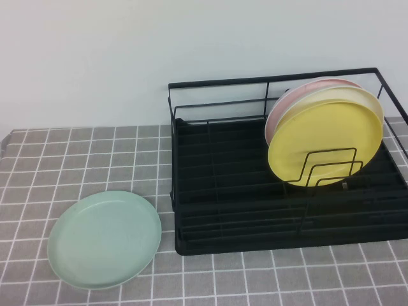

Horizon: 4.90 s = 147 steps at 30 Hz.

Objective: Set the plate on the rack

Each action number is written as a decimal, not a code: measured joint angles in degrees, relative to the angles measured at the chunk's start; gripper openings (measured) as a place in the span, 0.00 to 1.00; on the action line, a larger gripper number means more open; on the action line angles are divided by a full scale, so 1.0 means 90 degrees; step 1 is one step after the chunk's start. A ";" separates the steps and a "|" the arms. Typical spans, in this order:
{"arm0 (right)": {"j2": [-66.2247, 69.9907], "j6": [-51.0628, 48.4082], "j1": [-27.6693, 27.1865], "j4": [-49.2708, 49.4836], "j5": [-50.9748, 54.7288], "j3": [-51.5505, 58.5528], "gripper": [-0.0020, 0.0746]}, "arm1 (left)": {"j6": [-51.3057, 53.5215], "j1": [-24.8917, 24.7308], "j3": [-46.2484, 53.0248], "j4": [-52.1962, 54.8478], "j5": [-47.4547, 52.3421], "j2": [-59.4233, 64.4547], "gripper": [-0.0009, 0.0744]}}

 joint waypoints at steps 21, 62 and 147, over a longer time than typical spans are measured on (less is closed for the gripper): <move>0.0000 0.0000 0.0000 -0.0010 0.0000 0.0000 0.02 | -0.0012 0.0000 0.0000 0.0000 0.0000 0.0000 0.01; 0.0000 0.0000 0.0000 -0.0010 0.0000 0.0000 0.02 | 0.0002 0.0000 0.0000 0.0000 0.0000 0.0000 0.01; 0.6480 -0.1902 0.0000 0.1611 0.1029 -0.4292 0.02 | 0.4025 0.0058 -0.3939 -0.4746 0.0344 0.6416 0.01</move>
